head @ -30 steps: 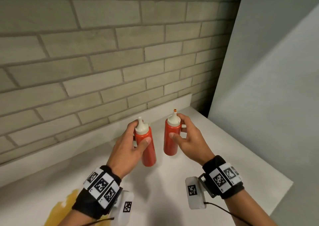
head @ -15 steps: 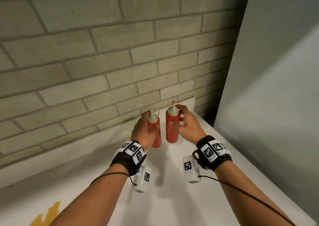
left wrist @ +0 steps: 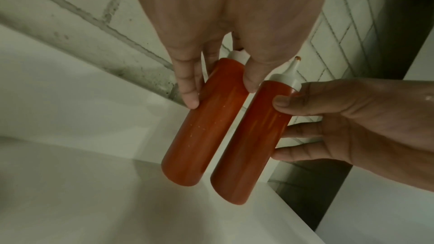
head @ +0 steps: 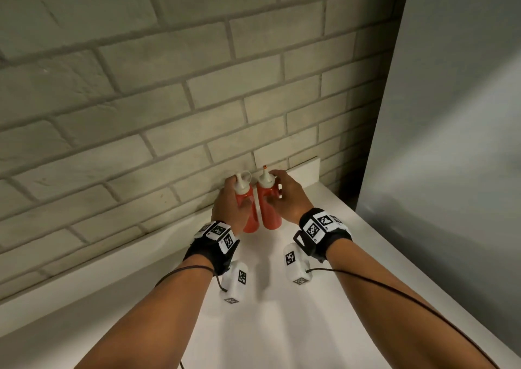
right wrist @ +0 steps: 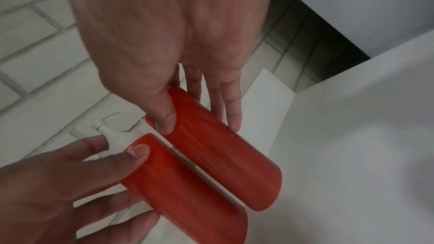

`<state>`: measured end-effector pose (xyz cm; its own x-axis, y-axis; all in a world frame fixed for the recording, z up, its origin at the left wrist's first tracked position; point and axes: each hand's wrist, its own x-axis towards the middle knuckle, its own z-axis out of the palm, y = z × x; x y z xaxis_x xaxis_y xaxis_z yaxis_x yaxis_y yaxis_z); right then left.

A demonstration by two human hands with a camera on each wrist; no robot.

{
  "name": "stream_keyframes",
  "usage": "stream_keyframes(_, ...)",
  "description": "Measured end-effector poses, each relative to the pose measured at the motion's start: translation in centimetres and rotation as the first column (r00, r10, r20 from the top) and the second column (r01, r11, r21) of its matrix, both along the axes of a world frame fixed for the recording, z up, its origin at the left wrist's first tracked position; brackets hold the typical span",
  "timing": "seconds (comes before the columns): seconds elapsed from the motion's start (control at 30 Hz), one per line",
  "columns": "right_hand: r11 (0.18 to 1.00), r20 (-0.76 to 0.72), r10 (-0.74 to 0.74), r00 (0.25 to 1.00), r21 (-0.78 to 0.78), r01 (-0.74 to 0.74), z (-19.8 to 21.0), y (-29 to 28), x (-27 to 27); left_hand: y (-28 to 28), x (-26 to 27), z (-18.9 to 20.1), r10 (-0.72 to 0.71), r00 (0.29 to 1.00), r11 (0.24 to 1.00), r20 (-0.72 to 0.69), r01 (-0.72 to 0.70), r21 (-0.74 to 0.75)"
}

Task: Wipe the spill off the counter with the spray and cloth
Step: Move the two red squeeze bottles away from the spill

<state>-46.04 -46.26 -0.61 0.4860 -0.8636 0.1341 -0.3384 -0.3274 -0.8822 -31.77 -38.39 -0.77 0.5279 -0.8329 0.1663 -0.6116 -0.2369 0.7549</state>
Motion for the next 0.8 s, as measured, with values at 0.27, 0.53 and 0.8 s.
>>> stream_keyframes(0.27,1.0,-0.033,-0.021,0.999,-0.023,0.02,-2.6,-2.6,1.6,-2.2,0.5,-2.6,0.023,0.999,1.0,-0.035,-0.023,0.001)
stream_keyframes(0.53,0.999,-0.013,-0.009,1.0,-0.03,0.009,-4.9,-3.7,3.1,-3.3,1.3,-3.9,0.047,0.998,0.998,-0.036,-0.048,-0.028)
stream_keyframes(0.8,0.999,0.031,-0.019,0.999,-0.043,0.021,-5.7,-4.3,4.2,-3.2,1.7,-4.2,0.039,0.998,0.999,-0.041,-0.04,-0.026)
